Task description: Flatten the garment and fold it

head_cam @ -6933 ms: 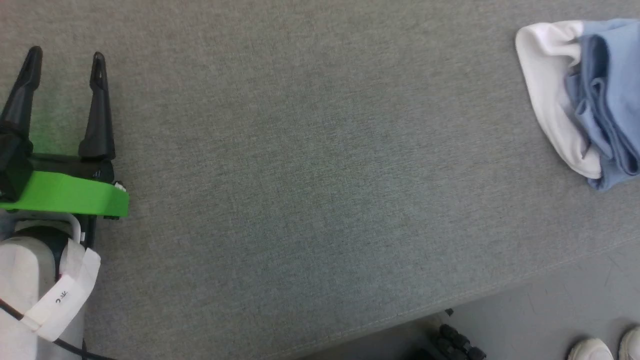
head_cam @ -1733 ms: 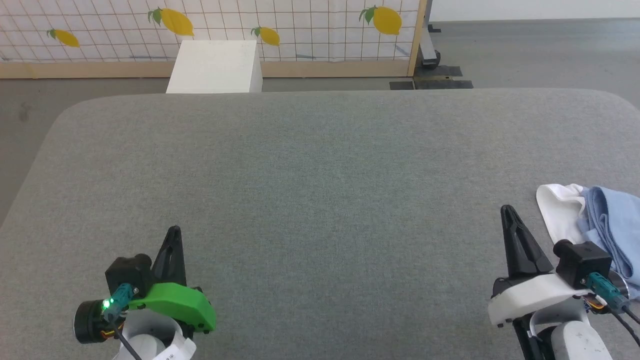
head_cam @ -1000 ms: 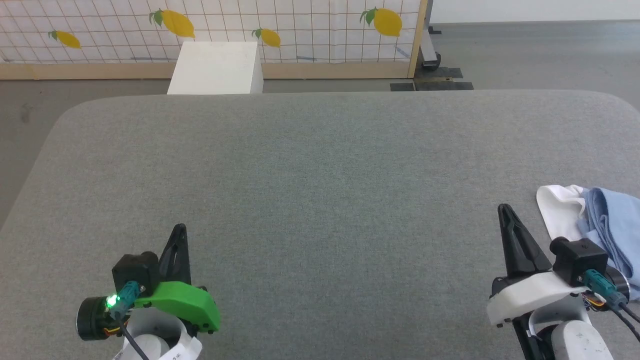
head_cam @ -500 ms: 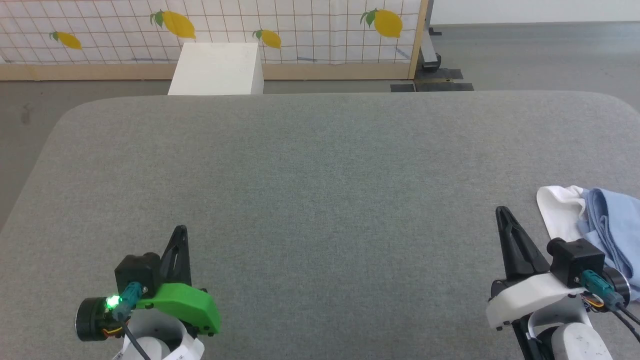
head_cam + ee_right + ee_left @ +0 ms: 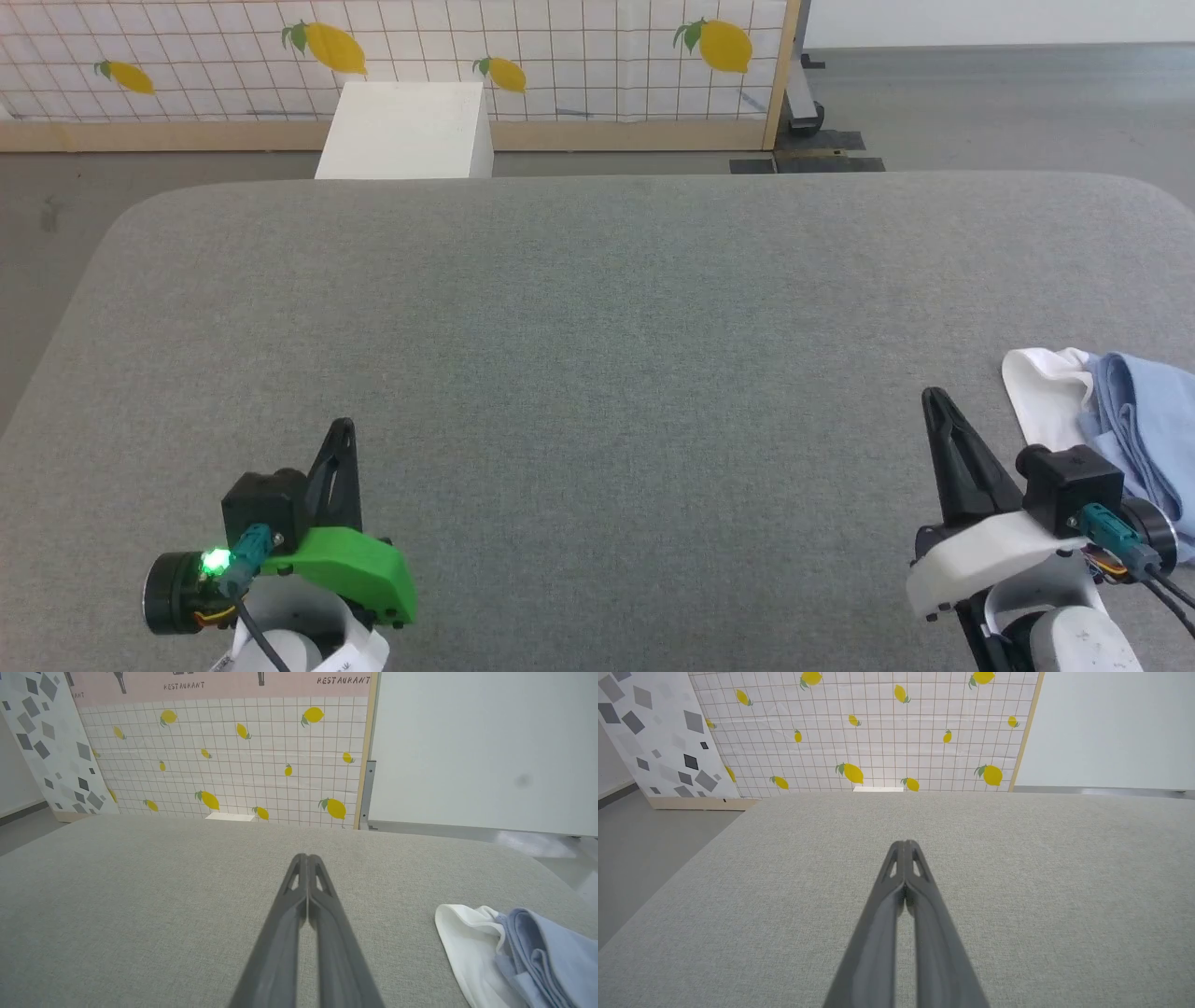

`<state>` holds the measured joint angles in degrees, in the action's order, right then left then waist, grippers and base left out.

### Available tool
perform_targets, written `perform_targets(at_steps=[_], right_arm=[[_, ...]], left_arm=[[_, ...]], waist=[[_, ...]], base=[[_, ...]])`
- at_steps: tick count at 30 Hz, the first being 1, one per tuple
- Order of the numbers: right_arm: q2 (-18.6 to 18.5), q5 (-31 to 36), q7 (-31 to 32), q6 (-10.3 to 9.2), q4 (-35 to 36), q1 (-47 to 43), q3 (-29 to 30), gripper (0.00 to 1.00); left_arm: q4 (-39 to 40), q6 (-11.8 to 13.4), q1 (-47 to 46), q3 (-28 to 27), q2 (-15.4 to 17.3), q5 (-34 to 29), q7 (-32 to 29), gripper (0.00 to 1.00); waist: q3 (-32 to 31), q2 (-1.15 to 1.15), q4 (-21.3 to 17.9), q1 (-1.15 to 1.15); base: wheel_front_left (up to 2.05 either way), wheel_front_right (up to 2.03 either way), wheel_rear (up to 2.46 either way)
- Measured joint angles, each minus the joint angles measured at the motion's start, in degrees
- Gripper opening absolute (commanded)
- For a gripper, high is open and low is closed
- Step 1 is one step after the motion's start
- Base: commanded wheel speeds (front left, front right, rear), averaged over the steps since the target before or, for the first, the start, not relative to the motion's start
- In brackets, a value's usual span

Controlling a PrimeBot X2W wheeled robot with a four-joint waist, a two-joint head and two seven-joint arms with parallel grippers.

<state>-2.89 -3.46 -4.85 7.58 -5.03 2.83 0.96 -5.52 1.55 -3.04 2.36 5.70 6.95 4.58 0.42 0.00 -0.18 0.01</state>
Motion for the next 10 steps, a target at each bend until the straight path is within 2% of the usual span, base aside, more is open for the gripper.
perform_targets(at_steps=[10], right_arm=[[0.0, 0.6, 1.0, 0.00, 1.0, -0.6, -0.2, 0.00]], left_arm=[[1.2, -0.2, 0.7, -0.5, -0.6, -1.8, -1.0, 0.00]], waist=[[-0.1, 0.00, 0.0, 0.00]], base=[[0.00, 0.00, 0.00]])
